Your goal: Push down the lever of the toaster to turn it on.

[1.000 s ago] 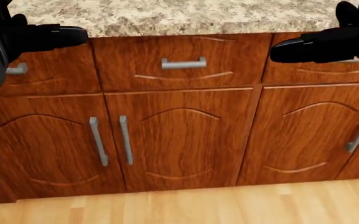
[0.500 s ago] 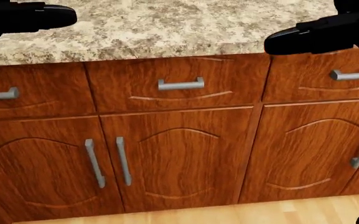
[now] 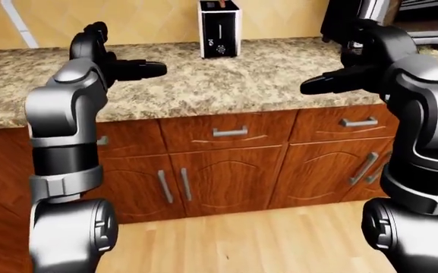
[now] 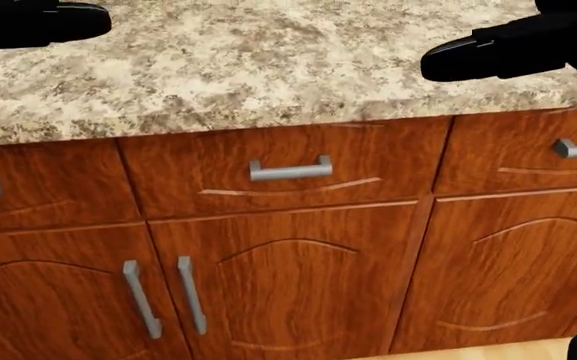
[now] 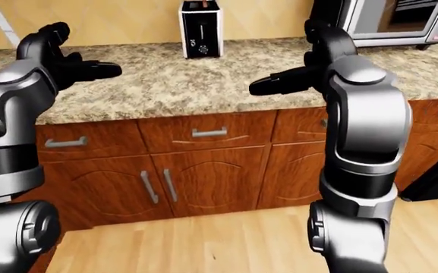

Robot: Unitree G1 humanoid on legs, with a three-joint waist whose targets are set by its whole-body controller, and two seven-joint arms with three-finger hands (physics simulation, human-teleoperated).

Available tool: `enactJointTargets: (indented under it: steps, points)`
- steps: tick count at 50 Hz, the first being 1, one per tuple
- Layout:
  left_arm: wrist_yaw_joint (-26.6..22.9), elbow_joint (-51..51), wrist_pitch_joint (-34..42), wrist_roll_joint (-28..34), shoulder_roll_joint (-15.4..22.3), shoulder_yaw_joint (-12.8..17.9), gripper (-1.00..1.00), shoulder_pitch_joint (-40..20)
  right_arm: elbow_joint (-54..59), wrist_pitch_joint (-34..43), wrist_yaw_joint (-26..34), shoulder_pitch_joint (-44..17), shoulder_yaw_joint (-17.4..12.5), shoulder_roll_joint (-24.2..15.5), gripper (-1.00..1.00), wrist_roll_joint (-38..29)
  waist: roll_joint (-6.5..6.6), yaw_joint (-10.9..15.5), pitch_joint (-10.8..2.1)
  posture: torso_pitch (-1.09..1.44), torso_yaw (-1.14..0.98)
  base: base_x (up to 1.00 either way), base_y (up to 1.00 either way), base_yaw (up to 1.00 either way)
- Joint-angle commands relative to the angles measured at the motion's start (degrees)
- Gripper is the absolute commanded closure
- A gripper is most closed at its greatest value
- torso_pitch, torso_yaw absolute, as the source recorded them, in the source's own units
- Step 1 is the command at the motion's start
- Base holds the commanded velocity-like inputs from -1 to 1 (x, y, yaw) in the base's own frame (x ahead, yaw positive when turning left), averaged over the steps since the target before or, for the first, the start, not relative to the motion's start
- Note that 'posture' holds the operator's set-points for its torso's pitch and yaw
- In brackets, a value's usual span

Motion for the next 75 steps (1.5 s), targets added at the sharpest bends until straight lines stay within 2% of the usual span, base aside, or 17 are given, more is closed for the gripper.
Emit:
enactJointTargets:
  steps: [1, 5, 6, 8, 11, 12, 17, 28, 43, 51, 55, 56, 58, 65, 69, 70, 75]
  points:
    - [-0.3, -2.5, -2.1, -0.4, 0.4, 0.0, -1.0, -2.3, -1.7, -2.0, -0.6, -2.2, -1.1, -1.0, -1.0, -1.4, -0.12, -0.4, -0.29, 0.0, 0.0, 0.0, 0.0, 0.0]
    - [-0.4, -2.4, -2.3, -0.2, 0.3, -0.2, -1.0, -2.0, -1.5, -2.6, -0.6, -1.8, -0.8, -1.4, -1.0, -2.9, -4.14, 0.1, -0.26, 0.0, 0.0, 0.0, 0.0, 0.0]
    - [-0.4, -2.5, -2.3, -0.2, 0.3, -0.2, -1.0, -2.0, -1.4, -2.8, -0.4, -1.8, -1.4, -1.1, -1.0, -2.8, -3.99, 0.5, -2.11, 0.0, 0.0, 0.0, 0.66, 0.0]
    - [-0.4, -2.9, -1.9, -0.2, 0.4, -0.1, -1.0, -2.1, -1.7, -2.5, -0.2, -1.9, -1.4, -1.1, -1.0, -2.8, -6.28, 0.2, -1.08, 0.0, 0.0, 0.0, 1.0, 0.0]
    - [-0.4, -2.9, -1.7, -0.2, 0.5, 0.0, -1.0, -2.4, -2.7, -2.0, -0.1, -1.8, -1.6, -0.9, -1.0, -2.8, -6.2, -0.2, -2.03, 0.0, 0.0, 0.0, 1.0, 0.0]
    - [-0.5, -2.7, -1.8, -0.2, 0.5, 0.0, -1.0, -2.4, -3.0, -1.9, -0.1, -2.2, -2.4, -0.4, -1.0, -2.3, -6.97, -0.1, -0.21, 0.0, 0.0, 0.0, 0.0, 0.0]
    - [-0.6, -2.3, -1.8, -0.3, 0.8, 0.2, -1.0, -2.7, -2.1, -1.6, -0.2, -2.7, -1.3, -0.9, -1.0, -2.6, 1.71, -1.5, 0.3, 0.0, 0.0, 0.0, 0.0, 0.0]
    - [-0.4, -2.2, -1.3, -1.0, 1.8, 0.6, -1.0, -3.4, -1.6, -0.9, 0.7, -3.7, -0.3, -1.1, -1.0, -3.6, -6.14, 0.8, -1.31, 0.0, 0.0, 0.15, 0.0, 0.0]
    - [-0.3, -2.2, -0.6, -1.4, 2.4, 0.6, -1.0, -4.2, -1.2, -1.0, 1.7, -3.9, -0.4, -0.7, -1.0, -4.5, 2.23, -0.7, -1.15, 0.0, 0.0, 0.21, 0.0, 0.0]
    - [-0.3, -2.4, -0.6, -1.6, 2.7, 0.9, -1.0, -4.0, -1.0, -1.2, 1.8, -3.8, -0.4, -0.5, -1.0, -4.7, -1.61, 0.2, -0.74, 0.0, 0.0, 0.21, 0.0, 0.0]
    - [-0.3, -2.2, -0.2, -1.7, 3.1, 0.8, -1.0, -4.5, -0.7, -1.1, 1.9, -4.2, -0.1, -0.4, -1.0, -4.9, -7.22, 0.8, -2.07, 0.0, 0.0, 0.21, 0.0, 0.0]
    - [-0.3, -2.5, 0.0, -1.8, 3.1, 0.8, -1.0, -4.5, -0.6, -1.2, 1.8, -4.2, -0.1, -0.3, -1.0, -5.0, -4.54, 0.4, -1.54, 0.0, 0.0, 0.2, 0.0, 0.0]
    - [-0.3, -2.4, 0.0, -1.8, 3.2, 0.9, -1.0, -4.5, -0.5, -1.4, 1.9, -3.9, -0.2, -0.1, -1.0, -5.0, -5.71, 0.4, -1.32, 0.0, 0.0, 0.2, 0.0, 0.0]
    - [-0.2, -2.9, 0.8, -2.1, 3.5, 1.1, -1.0, -4.8, -1.0, -0.8, 2.2, -3.9, -0.1, -0.1, -1.0, -5.2, -2.13, -0.1, -0.7, 0.0, 0.0, 0.21, 0.0, 0.0]
    - [-0.1, -2.5, 0.7, -2.1, 4.0, 1.3, -1.0, -5.0, -1.3, -0.7, 2.3, -3.8, -0.1, -0.1, -1.0, -5.3, 3.39, -0.9, -2.0, 0.0, 0.0, 0.2, 0.0, 0.0]
    - [-0.2, -2.3, 0.4, -2.3, 4.0, 1.4, -1.0, -5.1, -1.2, -0.7, 2.4, -3.9, 0.0, -0.1, -1.0, -5.3, 1.24, -0.5, -1.44, 0.0, 0.0, 0.2, 0.0, 0.0]
    - [-0.3, 0.4, -1.4, -3.4, 5.4, 2.1, -1.0, -6.1, -0.9, -0.2, 2.8, -4.1, 0.3, -0.3, -1.0, -5.7, 0.94, -0.4, -1.84, 0.0, 0.0, 0.2, 0.0, 0.0]
